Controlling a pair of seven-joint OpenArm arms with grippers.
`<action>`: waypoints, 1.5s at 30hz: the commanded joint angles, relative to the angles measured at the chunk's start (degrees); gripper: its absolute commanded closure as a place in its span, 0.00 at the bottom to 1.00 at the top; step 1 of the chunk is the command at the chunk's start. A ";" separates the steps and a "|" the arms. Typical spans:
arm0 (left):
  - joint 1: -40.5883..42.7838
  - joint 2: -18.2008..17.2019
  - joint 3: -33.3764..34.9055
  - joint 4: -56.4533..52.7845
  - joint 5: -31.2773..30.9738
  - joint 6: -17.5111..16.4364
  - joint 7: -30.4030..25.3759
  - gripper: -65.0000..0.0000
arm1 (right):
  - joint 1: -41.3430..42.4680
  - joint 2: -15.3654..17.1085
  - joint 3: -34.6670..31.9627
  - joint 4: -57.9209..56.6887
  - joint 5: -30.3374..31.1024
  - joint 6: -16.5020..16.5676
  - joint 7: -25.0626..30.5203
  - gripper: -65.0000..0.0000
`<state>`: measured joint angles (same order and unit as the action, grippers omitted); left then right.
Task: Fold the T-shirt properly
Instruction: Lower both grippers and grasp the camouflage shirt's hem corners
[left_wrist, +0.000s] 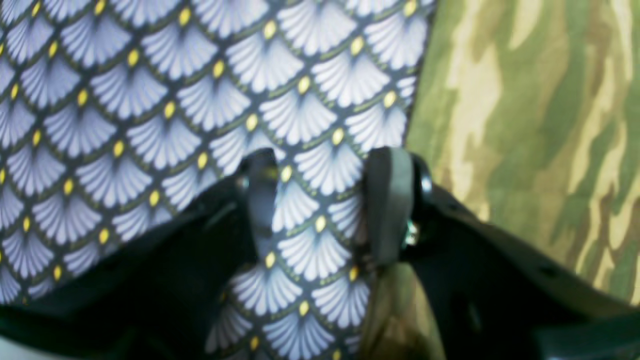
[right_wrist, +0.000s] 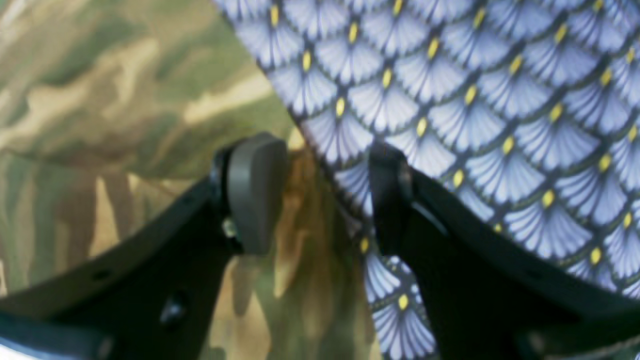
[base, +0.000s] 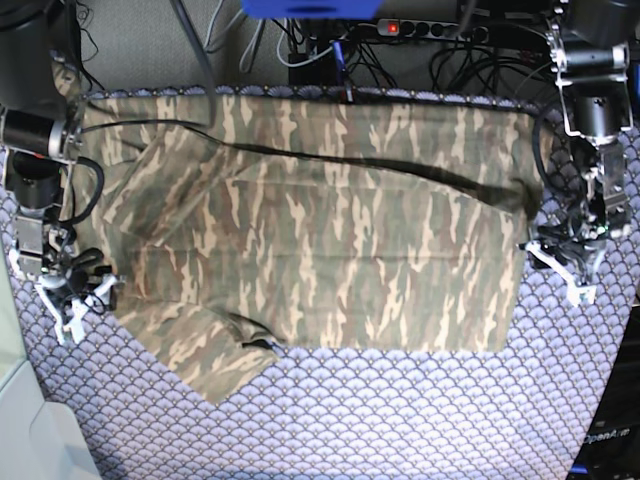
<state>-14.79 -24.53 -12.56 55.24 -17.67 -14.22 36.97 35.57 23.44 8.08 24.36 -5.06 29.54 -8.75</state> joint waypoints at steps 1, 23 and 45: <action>-1.17 -1.18 -0.32 1.06 -0.22 -0.07 -1.15 0.55 | 1.83 0.78 0.23 0.83 0.62 1.89 0.36 0.51; -1.79 -0.92 -0.41 5.28 -0.31 0.02 -1.06 0.54 | 2.19 -0.54 0.14 1.18 0.62 10.06 -0.96 0.96; -13.57 1.55 0.12 -5.79 -0.13 -0.24 -12.84 0.35 | 1.92 0.07 6.30 1.35 0.53 10.42 2.12 1.00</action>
<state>-26.57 -21.74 -12.21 48.25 -17.56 -14.81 25.56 35.66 22.48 14.24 24.71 -5.50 39.38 -7.94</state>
